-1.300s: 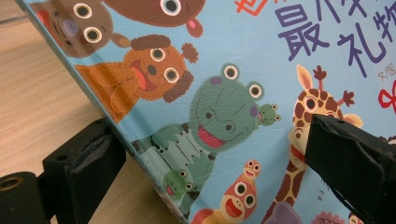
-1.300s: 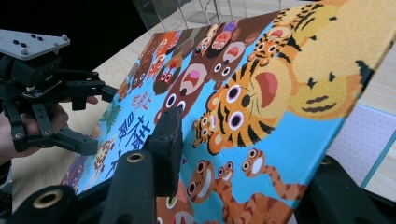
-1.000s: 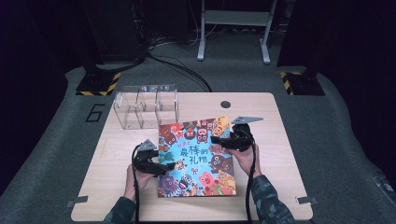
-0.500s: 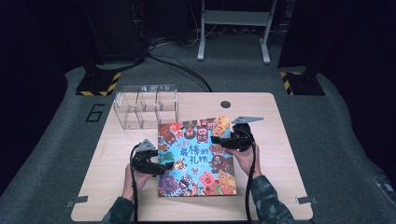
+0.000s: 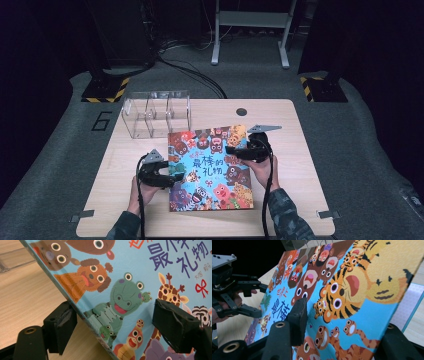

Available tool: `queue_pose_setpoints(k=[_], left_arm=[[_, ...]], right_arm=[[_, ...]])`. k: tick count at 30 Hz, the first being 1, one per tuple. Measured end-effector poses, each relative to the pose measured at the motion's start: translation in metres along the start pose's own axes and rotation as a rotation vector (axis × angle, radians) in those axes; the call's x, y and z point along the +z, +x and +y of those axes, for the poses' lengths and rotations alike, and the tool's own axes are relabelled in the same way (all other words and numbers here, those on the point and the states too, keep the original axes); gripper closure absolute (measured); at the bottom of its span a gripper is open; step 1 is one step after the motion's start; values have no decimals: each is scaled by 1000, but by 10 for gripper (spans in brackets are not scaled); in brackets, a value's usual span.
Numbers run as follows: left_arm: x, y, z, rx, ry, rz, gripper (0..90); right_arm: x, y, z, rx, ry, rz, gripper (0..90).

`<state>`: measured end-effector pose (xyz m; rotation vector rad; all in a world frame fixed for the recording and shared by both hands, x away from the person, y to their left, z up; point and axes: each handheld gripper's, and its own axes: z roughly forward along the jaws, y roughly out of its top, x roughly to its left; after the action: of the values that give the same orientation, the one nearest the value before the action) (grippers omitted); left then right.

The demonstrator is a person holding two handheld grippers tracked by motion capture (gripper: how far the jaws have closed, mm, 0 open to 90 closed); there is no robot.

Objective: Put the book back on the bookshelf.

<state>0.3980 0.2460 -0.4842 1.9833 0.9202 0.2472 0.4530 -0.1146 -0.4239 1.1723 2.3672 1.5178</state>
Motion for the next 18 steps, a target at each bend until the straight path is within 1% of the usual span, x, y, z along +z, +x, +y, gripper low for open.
queue_pose_setpoints(k=[1,3,5,6,7,8,9,10,11,12,13,14,16,17,18], left_arm=[[0,0,0,12,0,8,211],[-1,-1,0,7,-9,14,229],[-2,-1,1,25,-7,21,233],[-2,-2,1,17,-9,21,235],[-2,-2,1,23,-8,25,236],[-3,-2,2,33,4,21,238],[-3,-3,2,37,-6,35,238],[-4,-3,3,60,2,39,239],[-4,-4,3,61,-3,43,242],[-5,-5,4,49,8,34,244],[-5,-5,4,54,8,35,245],[-6,-4,4,69,11,39,245],[-6,-5,4,73,12,42,246],[-6,-6,4,62,12,39,246],[-6,-5,5,73,14,46,246]], right_arm=[[0,0,0,1,0,-1,509],[0,-1,-1,15,8,-6,499],[0,-2,-1,18,8,-7,494],[0,-2,-1,17,8,-10,491],[0,-2,-1,16,10,-11,487],[0,-2,-1,15,11,-16,477],[1,-1,-1,21,18,-20,471],[1,-1,-1,19,20,-20,458],[1,-1,-1,16,31,-30,457],[1,-1,-1,21,28,-27,457],[1,-1,-2,21,27,-27,457],[1,-1,-1,19,26,-26,457],[0,-1,-1,20,27,-27,456],[0,-1,-1,23,28,-26,456],[0,-1,-1,25,29,-24,456]])
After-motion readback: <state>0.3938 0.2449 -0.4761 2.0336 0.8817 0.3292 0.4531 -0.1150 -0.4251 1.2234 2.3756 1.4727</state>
